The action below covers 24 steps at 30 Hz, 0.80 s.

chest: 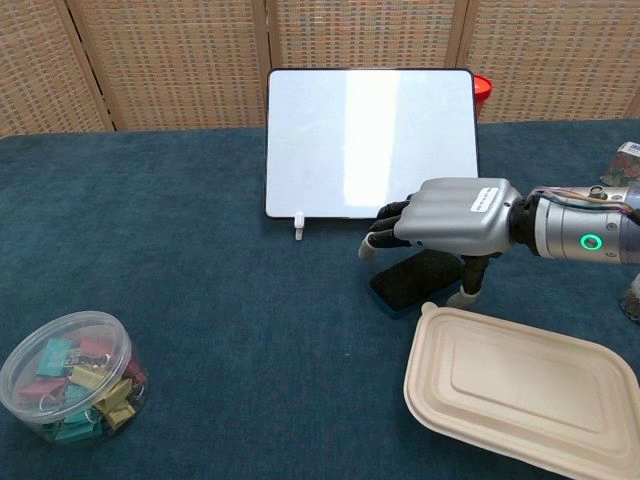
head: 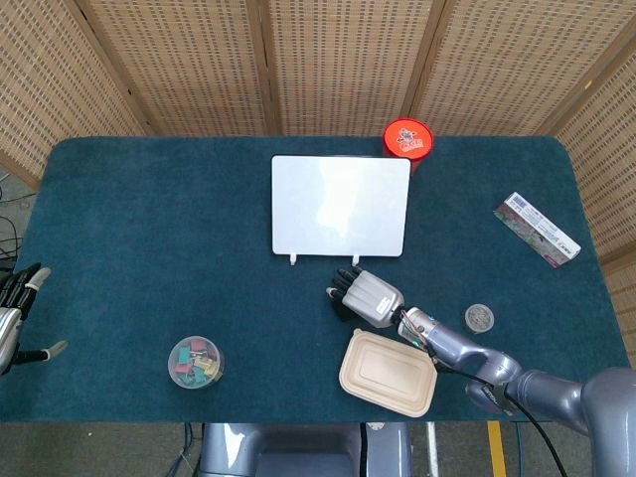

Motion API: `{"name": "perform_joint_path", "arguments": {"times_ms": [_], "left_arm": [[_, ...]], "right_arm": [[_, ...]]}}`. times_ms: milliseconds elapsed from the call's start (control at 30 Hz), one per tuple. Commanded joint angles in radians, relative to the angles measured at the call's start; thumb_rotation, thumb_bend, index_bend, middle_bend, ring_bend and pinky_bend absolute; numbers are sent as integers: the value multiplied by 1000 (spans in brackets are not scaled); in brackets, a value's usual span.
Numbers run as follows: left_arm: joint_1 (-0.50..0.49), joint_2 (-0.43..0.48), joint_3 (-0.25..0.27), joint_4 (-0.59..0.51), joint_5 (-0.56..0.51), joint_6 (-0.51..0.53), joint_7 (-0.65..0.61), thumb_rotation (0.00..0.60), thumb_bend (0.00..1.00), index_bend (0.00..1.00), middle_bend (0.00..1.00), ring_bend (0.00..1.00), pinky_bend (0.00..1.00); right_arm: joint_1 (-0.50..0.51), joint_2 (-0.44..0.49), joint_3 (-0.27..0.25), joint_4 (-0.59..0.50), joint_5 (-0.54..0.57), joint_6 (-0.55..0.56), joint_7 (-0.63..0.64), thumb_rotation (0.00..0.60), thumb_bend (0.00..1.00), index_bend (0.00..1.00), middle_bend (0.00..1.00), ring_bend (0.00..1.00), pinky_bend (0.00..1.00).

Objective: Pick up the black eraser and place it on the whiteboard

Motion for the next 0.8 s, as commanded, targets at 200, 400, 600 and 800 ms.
{"name": "perform_joint_path", "arguments": {"times_ms": [200,400,600,800], "left_arm": [[-3,-1,-5,3,-12,-8,-2,600,0,0,0,0,0],[-4,0,-5,3,-13,-10,-5,600,0,0,0,0,0],[-3,2,-5,4,-13,-8,-12,600,0,0,0,0,0],[-2,4,-4,3,-11,-6,-15,600,0,0,0,0,0]], "right_arm": [[15,-48,-8,65,2,27,18,600,0,312,334,280,402],[21,-90,-30,130,-18,72,69,600,1,425,459,399,479],[22,-117,-51,174,-41,125,113,600,72,549,565,484,525],[15,-117,-55,182,-53,194,156,600,148,573,585,495,530]]}}
